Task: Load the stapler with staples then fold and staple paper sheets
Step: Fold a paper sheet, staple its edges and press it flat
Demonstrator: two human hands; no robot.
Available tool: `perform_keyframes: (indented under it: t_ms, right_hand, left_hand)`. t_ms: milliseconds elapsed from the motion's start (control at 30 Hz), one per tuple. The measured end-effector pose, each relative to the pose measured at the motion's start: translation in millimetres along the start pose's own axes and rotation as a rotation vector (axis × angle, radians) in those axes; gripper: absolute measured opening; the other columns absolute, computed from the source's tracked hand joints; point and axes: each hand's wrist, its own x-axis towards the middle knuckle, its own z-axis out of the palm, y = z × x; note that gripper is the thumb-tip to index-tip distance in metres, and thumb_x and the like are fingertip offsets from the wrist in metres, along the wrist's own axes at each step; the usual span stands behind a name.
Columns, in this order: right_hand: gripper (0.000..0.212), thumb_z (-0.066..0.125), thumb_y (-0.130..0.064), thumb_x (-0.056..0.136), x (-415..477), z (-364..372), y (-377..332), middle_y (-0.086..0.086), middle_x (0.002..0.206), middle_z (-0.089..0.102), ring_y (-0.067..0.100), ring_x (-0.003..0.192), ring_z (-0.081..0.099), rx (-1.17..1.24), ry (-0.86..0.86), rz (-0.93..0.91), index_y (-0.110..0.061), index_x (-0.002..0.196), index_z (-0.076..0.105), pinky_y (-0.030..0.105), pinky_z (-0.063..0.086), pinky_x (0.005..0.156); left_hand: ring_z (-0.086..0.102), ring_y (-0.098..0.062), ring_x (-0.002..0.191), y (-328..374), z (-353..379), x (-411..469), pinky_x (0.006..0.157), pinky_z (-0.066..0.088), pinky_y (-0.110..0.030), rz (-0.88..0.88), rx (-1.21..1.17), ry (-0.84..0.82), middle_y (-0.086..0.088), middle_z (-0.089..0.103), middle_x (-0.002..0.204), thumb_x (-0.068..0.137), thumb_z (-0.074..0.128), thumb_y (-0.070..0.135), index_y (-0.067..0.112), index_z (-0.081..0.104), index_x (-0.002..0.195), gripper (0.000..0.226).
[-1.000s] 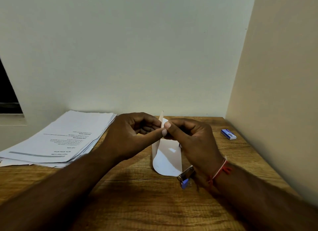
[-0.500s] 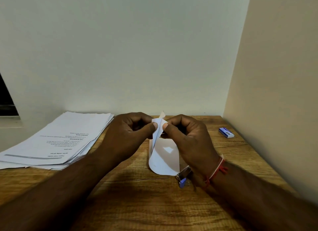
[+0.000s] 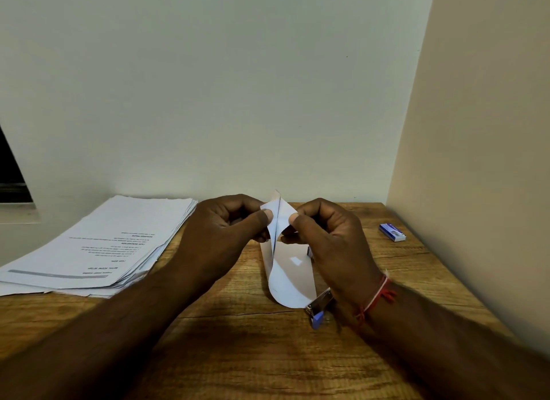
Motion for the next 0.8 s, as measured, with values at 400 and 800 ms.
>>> perform_keyframes:
  t_ms: [400, 800]
  right_hand:
    - [0.015, 0.074, 0.005, 0.095, -2.6, -3.2, -12.1, -0.006, 0.106, 0.079, 0.009, 0.104, 0.074, -0.334, -0.069, -0.553, -0.010, 0.098, 0.076, 0.021, 0.057, 0.089]
    - [0.009, 0.070, -0.017, 0.098, -4.0, -4.5, -8.9, -0.003, 0.120, 0.078, -0.001, 0.116, 0.067, -0.499, -0.204, -0.719, -0.010, 0.102, 0.073, 0.017, 0.055, 0.095]
  left_hand:
    - [0.081, -0.031, 0.079, 15.6, -14.3, 12.4, 0.073, 0.066, -0.044, -0.360, -0.311, -0.016, -0.020, 0.080, 0.100, 0.085, 0.069, 0.074, 0.003, 0.071, 0.116, 0.077]
    - [0.079, -0.047, 0.118, 4.5, -16.6, 12.0, 0.104, 0.057, -0.076, -0.561, -0.419, -0.193, -0.019, 0.078, 0.137, 0.087, 0.087, 0.051, 0.015, 0.080, 0.131, 0.057]
